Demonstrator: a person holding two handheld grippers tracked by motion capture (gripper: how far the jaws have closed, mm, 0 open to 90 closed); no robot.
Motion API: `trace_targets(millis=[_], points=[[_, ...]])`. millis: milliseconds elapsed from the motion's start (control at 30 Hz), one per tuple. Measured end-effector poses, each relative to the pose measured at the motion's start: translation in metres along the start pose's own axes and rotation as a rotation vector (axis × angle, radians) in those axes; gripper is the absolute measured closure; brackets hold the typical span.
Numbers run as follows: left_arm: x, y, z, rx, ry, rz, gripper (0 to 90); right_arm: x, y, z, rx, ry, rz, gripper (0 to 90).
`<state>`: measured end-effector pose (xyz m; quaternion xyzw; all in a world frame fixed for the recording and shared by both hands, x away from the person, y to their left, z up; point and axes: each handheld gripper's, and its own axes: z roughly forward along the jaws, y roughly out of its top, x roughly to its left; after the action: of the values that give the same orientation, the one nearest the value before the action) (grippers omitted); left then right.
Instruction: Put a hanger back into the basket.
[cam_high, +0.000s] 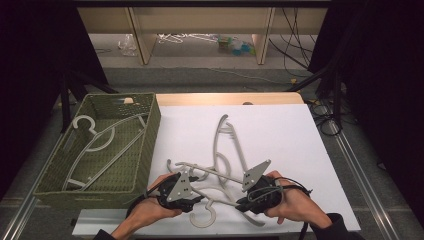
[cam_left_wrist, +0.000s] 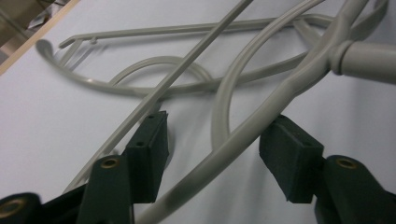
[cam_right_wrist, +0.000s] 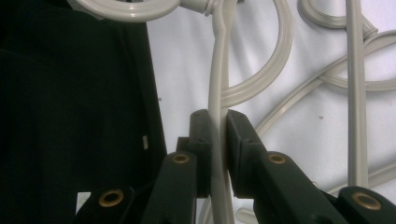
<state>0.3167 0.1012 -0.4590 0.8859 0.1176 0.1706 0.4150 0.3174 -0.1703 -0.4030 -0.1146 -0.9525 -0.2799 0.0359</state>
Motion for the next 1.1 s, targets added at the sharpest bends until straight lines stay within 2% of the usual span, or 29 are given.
trace_targets(millis=[67, 100, 133, 200, 233, 300, 400, 500, 667, 700, 733, 833, 933, 1000, 1100], points=[[-0.002, 0.001, 0.004, -0.001, -0.021, 0.014, 48.7, 0.001, 0.001, 0.000, -0.002, 0.002, -0.003, 82.0], [-0.002, 0.002, 0.004, 0.006, -0.036, 0.024, 55.5, 0.001, 0.000, -0.001, 0.002, -0.005, -0.006, 81.9], [-0.002, 0.002, 0.005, -0.001, -0.040, 0.016, 55.5, 0.001, 0.000, -0.001, 0.002, -0.005, -0.006, 81.9], [-0.002, 0.003, 0.006, -0.004, -0.052, 0.036, 57.5, 0.000, 0.000, 0.000, 0.003, 0.001, -0.007, 81.9], [-0.001, 0.003, 0.004, 0.001, -0.051, 0.065, 59.0, -0.001, -0.001, -0.001, -0.001, 0.003, -0.007, 81.9], [-0.002, 0.004, 0.005, -0.007, -0.055, 0.071, 59.8, -0.001, -0.001, -0.001, -0.004, 0.002, -0.008, 81.9], [-0.002, 0.007, 0.002, 0.015, -0.047, 0.115, 62.3, -0.004, -0.003, -0.003, -0.017, 0.008, -0.014, 81.6], [-0.002, 0.013, -0.002, 0.009, -0.037, 0.156, 65.9, -0.009, -0.005, -0.006, -0.038, -0.007, -0.007, 80.5], [-0.002, 0.023, -0.008, -0.013, -0.049, 0.182, 69.4, -0.014, -0.007, -0.009, -0.057, -0.033, 0.006, 77.5], [-0.002, 0.025, -0.011, -0.013, -0.041, 0.193, 70.5, -0.015, -0.008, -0.010, -0.061, -0.038, 0.010, 76.7], [-0.002, 0.027, -0.012, -0.006, -0.052, 0.196, 71.2, -0.016, -0.008, -0.011, -0.068, -0.044, 0.009, 76.3], [-0.002, 0.033, -0.016, -0.012, -0.053, 0.178, 73.2, -0.017, -0.008, -0.015, -0.090, -0.065, 0.021, 73.8], [-0.001, 0.037, -0.019, -0.033, -0.074, 0.107, 75.4, -0.018, -0.007, -0.018, -0.117, -0.104, 0.044, 66.7], [-0.002, 0.040, -0.019, -0.018, -0.072, 0.096, 76.5, -0.018, -0.006, -0.020, -0.132, -0.131, 0.061, 60.9], [-0.003, 0.041, -0.018, -0.017, -0.096, 0.023, 78.0, -0.019, -0.004, -0.022, -0.146, -0.155, 0.094, 55.1]])
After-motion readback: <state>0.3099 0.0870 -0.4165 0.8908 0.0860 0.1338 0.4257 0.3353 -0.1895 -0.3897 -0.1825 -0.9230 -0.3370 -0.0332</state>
